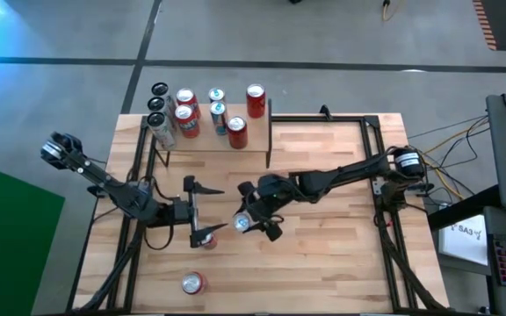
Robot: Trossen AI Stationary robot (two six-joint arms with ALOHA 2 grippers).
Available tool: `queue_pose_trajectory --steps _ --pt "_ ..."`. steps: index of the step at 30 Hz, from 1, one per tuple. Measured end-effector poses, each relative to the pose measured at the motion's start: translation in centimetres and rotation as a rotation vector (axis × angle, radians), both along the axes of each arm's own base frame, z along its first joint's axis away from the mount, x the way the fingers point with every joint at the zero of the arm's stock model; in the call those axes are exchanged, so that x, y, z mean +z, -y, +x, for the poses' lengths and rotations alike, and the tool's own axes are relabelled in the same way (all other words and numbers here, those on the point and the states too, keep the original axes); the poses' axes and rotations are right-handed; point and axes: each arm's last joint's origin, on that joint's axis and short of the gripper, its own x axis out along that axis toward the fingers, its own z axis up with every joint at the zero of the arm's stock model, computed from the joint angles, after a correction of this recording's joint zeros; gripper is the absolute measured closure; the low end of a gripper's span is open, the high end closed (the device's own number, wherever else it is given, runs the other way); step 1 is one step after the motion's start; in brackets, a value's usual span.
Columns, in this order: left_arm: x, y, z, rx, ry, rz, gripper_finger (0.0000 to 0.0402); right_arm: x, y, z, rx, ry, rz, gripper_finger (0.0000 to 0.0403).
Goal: Place canned beverage on shelf
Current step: Put the blue soda can on the shelf aligned with the other blue soda cans
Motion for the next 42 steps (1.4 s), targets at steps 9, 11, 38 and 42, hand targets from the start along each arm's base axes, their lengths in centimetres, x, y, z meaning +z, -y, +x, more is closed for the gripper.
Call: queue_pose_trajectory --steps 9,11,38,42 --pt "-1.9 0.8 1.3 -0.017 -0.062 -0.008 0.0016 -2.6 0.3 -0.8 -0.091 -0.028 0.015 0.019" --pt "-2.2 0.9 1.7 -0.015 -0.056 -0.017 0.0016 -2.9 0.2 -1.0 -0.095 -0.02 0.028 0.0186" --pt "-4.1 1.3 3.3 0.01 -0.102 -0.021 0.0016 -6.3 0.5 -2.7 -0.132 -0.023 0.098 0.0127" --pt "-4.1 1.2 3.3 0.014 -0.103 -0.019 0.0016 -6.3 0.6 -2.7 -0.166 -0.027 0.095 0.0111"
